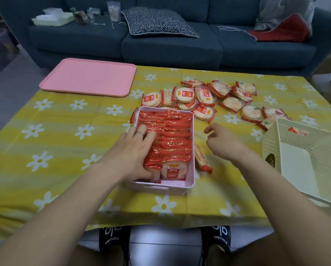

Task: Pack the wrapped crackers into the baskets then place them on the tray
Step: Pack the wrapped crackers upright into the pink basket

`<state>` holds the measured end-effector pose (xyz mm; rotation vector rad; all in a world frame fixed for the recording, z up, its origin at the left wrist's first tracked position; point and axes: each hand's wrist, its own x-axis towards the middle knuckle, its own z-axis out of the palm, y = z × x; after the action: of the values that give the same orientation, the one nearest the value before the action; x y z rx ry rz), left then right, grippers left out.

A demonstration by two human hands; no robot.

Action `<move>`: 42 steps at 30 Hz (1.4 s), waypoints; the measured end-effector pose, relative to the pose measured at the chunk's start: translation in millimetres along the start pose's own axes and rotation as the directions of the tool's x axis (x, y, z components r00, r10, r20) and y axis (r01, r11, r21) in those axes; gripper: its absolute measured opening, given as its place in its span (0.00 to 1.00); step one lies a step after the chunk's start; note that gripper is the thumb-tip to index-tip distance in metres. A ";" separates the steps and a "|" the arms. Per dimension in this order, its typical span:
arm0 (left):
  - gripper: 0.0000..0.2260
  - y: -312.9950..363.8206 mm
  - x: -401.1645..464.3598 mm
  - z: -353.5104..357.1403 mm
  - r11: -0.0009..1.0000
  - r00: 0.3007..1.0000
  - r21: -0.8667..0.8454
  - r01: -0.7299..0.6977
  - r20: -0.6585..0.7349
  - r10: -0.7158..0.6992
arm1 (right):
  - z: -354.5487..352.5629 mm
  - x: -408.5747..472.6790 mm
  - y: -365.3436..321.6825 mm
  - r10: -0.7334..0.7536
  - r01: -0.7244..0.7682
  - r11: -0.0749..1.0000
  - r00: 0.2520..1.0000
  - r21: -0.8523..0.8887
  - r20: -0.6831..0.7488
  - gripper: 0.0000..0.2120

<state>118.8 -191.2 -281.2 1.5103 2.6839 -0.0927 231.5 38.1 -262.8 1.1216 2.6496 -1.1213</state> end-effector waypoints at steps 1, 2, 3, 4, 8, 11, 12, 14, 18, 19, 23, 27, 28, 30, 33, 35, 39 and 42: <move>0.40 1.0 0.4 -0.9 1.000 1.000 0.015 -0.001 0.000 0.001 | 0.8 0.6 2.9 0.056 -0.057 0.998 0.995 0.011 0.080 0.22; 0.38 2.2 0.5 -1.4 1.000 1.000 0.027 -0.002 -0.003 0.003 | 2.3 0.4 5.8 0.098 -0.104 0.994 0.982 0.028 0.159 0.23; 0.37 3.7 0.3 -1.4 0.999 1.000 0.035 -0.003 -0.010 0.003 | 4.0 -0.7 7.8 0.123 -0.141 0.988 0.965 0.058 0.233 0.23; 0.36 5.1 0.4 -1.2 0.999 1.000 0.039 -0.001 -0.018 0.002 | 5.0 -1.6 9.4 0.133 -0.168 0.981 0.945 0.095 0.300 0.23; 0.37 6.7 -1.2 0.1 1.000 1.000 0.025 0.010 -0.023 -0.010 | 8.0 0.4 12.0 0.121 -0.217 0.957 0.900 0.190 0.420 0.24; 0.39 6.5 -1.7 -0.2 0.999 1.000 -0.031 0.020 -0.013 -0.020 | 10.6 2.1 12.4 0.111 -0.225 0.950 0.890 0.215 0.442 0.25; 0.39 7.3 -1.6 -1.0 0.998 1.000 -0.057 0.020 -0.013 -0.021 | 10.8 2.4 13.6 0.114 -0.238 0.945 0.881 0.223 0.458 0.25; 0.39 8.7 -1.5 -2.8 0.996 1.000 -0.091 0.020 -0.008 -0.021 | 9.9 2.9 15.9 0.122 -0.279 0.924 0.863 0.260 0.490 0.23; 0.43 13.2 1.2 -9.5 0.980 0.999 -0.201 0.000 -0.035 -0.007 | 3.2 4.3 19.2 0.144 -0.355 0.872 0.844 0.338 0.517 0.14; 0.44 15.1 2.5 -12.1 0.972 0.999 -0.236 -0.008 -0.051 -0.004 | 1.7 4.0 19.6 0.150 -0.371 0.862 0.836 0.344 0.528 0.13; 0.40 28.1 12.5 -24.7 0.893 0.989 -0.449 -0.030 -0.143 -0.038 | -10.6 4.7 21.2 0.120 -0.425 0.790 0.814 0.442 0.569 0.07; 0.31 46.6 31.1 -33.9 0.722 0.985 -0.691 -0.030 -0.145 -0.098 | -26.6 8.8 24.4 0.109 -0.455 0.664 0.844 0.594 0.525 0.10; 0.30 50.9 36.9 -36.4 0.641 0.987 -0.768 -0.012 -0.112 -0.116 | -29.9 9.1 23.5 0.082 -0.436 0.631 0.860 0.642 0.504 0.11; 0.30 56.2 51.9 -41.5 0.508 0.990 -0.860 0.035 -0.040 -0.135 | -34.9 9.4 17.5 -0.013 -0.352 0.579 0.898 0.735 0.440 0.10; 0.20 55.5 77.1 -47.8 0.433 0.979 -0.898 0.078 -0.014 -0.205 | -36.7 12.7 -1.1 -0.149 -0.172 0.555 0.942 0.813 0.301 0.12; 0.13 48.1 91.6 -50.7 0.390 0.957 -0.917 0.087 -0.031 -0.288 | -36.0 17.0 -13.5 -0.193 -0.119 0.545 0.945 0.830 0.262 0.13; 0.09 23.5 111.2 -44.5 0.213 0.905 -0.971 0.106 0.006 -0.425 | -24.3 57.1 -19.8 0.022 -0.031 0.671 1.000 0.741 0.022 0.09; 0.15 10.6 119.2 -41.0 0.127 0.867 -0.984 0.122 0.044 -0.496 | -9.1 111.1 -9.9 0.090 0.023 0.912 0.963 0.410 -0.253 0.21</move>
<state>65.2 -80.9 -250.4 0.4578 2.1519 1.6555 145.4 106.3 -284.5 1.4756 2.6368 -1.6882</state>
